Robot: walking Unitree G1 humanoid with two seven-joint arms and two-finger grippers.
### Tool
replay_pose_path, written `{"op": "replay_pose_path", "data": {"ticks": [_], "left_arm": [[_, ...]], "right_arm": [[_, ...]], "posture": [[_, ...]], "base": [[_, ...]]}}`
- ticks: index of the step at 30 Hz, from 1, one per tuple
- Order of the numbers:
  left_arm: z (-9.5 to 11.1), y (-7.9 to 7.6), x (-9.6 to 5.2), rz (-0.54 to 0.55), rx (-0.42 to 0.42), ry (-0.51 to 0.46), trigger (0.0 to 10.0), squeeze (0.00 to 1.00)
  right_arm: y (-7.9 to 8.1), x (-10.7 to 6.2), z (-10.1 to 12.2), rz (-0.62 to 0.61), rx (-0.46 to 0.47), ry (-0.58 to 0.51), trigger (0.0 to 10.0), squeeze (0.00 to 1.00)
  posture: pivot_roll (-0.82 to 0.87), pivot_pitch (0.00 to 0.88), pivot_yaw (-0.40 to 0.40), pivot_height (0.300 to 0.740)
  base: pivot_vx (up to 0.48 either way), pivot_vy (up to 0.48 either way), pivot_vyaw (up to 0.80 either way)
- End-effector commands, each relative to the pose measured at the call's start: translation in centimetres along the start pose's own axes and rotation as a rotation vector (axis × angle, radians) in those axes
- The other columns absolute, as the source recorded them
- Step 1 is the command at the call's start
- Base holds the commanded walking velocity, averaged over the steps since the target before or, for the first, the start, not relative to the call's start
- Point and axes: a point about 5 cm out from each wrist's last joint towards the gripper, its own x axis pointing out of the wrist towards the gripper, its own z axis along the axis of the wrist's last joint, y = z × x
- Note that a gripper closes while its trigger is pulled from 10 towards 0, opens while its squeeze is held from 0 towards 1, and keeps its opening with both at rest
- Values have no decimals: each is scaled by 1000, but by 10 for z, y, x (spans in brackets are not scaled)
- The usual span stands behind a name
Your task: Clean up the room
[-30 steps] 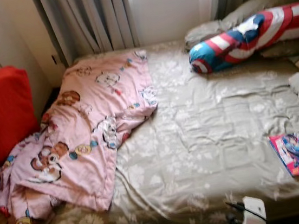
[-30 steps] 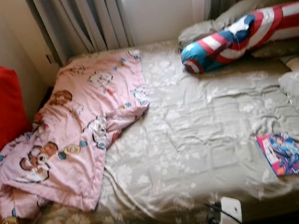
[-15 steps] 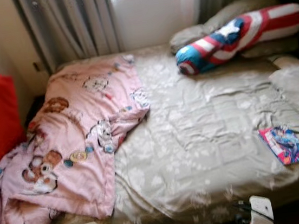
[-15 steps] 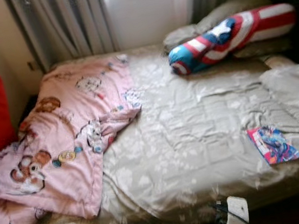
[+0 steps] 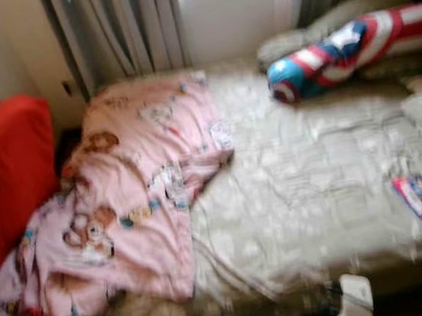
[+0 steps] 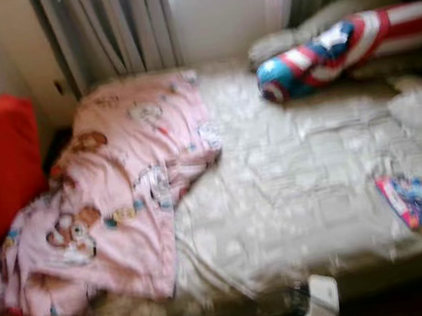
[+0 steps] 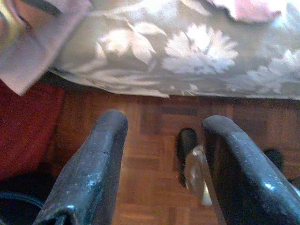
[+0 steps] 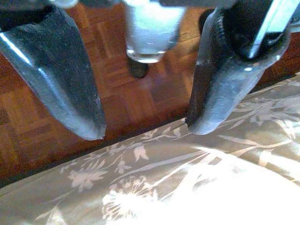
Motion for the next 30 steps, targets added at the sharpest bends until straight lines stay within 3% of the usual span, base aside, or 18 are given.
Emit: {"op": "replay_pose_path", "data": {"ticks": [1, 7, 26, 30], "left_arm": [[-3, 1, 0, 0, -4, 19, 10000, 0], [-4, 7, -2, 10, -7, 21, 10000, 0], [-2, 5, -1, 8, -10, 16, 10000, 0], [-3, 2, -1, 4, -2, 13, 10000, 0]], "right_arm": [[-9, -1, 1, -23, -1, -5, 10000, 0], [-9, -1, 1, -24, 2, -9, 10000, 0], [-9, -1, 1, -24, 9, -4, 10000, 0], [-8, -1, 0, -23, 9, -4, 10000, 0]], "posture": [[-18, 0, 26, 740], [-16, 0, 25, 740], [-12, 0, 26, 740], [-11, 0, 28, 740]], "base": [[0, 319, 0], [0, 322, 0], [0, 316, 0], [0, 0, 0]]}}
